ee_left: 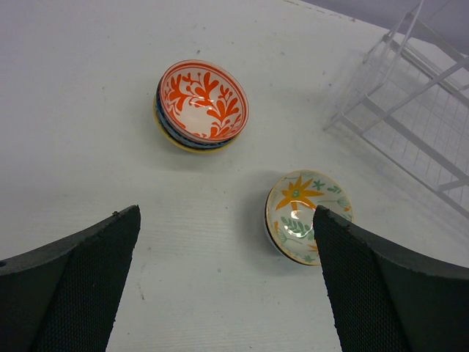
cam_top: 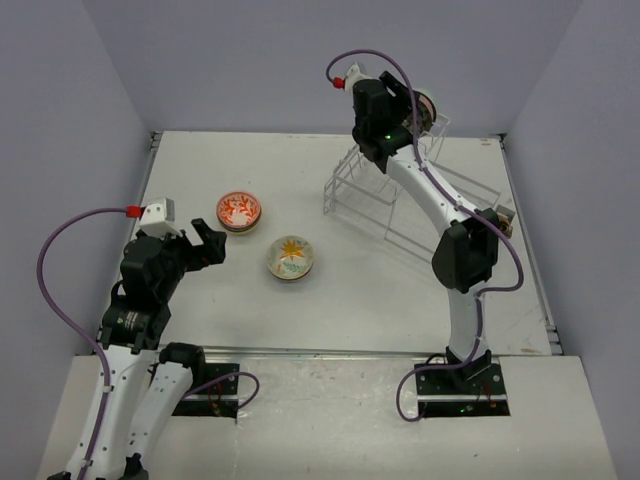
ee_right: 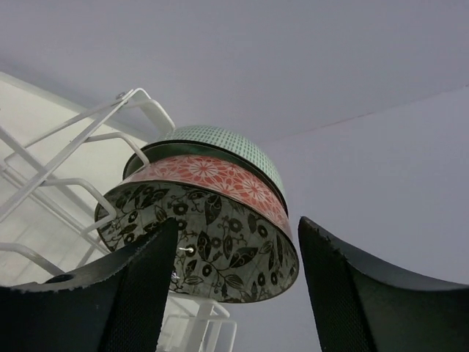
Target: Unload the bowls from the dish rack
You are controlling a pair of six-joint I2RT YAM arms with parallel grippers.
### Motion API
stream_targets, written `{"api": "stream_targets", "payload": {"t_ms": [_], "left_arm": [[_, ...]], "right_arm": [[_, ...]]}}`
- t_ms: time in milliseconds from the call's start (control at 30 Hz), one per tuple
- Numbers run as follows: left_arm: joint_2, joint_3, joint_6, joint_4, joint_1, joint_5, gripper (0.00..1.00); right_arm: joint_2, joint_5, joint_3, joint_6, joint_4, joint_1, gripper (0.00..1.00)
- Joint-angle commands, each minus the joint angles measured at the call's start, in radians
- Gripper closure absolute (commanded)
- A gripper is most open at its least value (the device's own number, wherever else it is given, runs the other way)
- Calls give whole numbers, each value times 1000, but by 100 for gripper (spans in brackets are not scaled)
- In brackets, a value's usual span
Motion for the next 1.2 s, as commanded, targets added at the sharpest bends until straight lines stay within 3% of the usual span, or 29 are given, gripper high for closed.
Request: {"api": "stream_targets", "payload": {"t_ms": [0,33,67,167,367,533,633,1167], "left_arm": [[-9,-4,8,39,-12,7,0],[-10,-4,8,39,-12,7,0],[-12,-4,8,41,-12,8,0],[-16,-4,7,41,-15,8,0],[-20,-4,8,42,-20,10,0],[-21,-4,7,42,-22,10,0],[-23,-4,8,41,-22,10,0],[-24,-6,8,42,-25,10,0]], "right_arm": [[7,21,-3,-44,89,-11,34],[8,17,-4,-44,89,-11,38],[12,16,-6,-44,90,-14,48],[15,12,-10,-41,92,-18,61],[5,7,-29,-27,95,-24,75],[-10,10,-35,-17,92,-24,95],[-28,6,-30,8,73,-24,100],[-126,-77,-52,79,15,-24,100]]}}
